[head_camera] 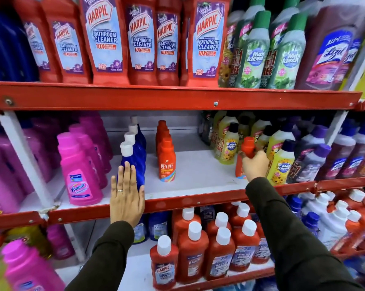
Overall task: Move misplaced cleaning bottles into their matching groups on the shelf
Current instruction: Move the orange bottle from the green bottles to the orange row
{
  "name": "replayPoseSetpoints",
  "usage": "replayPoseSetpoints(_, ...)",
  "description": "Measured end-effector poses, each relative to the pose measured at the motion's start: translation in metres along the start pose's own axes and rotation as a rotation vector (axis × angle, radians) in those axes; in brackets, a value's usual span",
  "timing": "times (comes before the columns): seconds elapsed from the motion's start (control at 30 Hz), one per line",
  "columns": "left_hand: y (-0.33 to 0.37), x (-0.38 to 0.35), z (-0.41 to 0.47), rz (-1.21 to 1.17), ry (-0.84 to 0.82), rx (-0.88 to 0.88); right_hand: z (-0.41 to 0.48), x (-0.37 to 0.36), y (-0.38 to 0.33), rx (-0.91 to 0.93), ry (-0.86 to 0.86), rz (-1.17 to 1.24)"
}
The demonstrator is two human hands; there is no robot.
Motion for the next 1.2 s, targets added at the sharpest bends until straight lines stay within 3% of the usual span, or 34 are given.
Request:
replayPoseSetpoints(0.37, -0.001, 0.001, 0.003, 0.034, -0.022, 0.005, -0.087, -0.032, -0.080, 0.178, -0.136, 0.201)
replayPoseSetpoints(0.7, -0.002, -0.003, 0.001, -0.003, -0.027, -0.006, -0.163, -0.097, -0.105, 0.253, -0.345, 0.155)
replayPoseSetpoints(1.07, -0.001, -0.004, 0.000, 0.029, -0.061, -0.019, -0.178, -0.112, -0.100, 0.306, -0.321, 0.078)
replayPoseSetpoints(1.2, 0.004, 0.007, -0.001, -0.205, -0.088, 0.072, -0.186, -0.121, -0.093, 0.268, -0.404, 0.164)
Point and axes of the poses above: each hand's wrist, its own z-axis towards the middle knuckle, its own x-axis out of the back of the hand, y = z × x, the point moved 10 cm from there along z, towards the middle knuckle, and after that the axes turned 7 degrees about y, right-handed, at the moved point
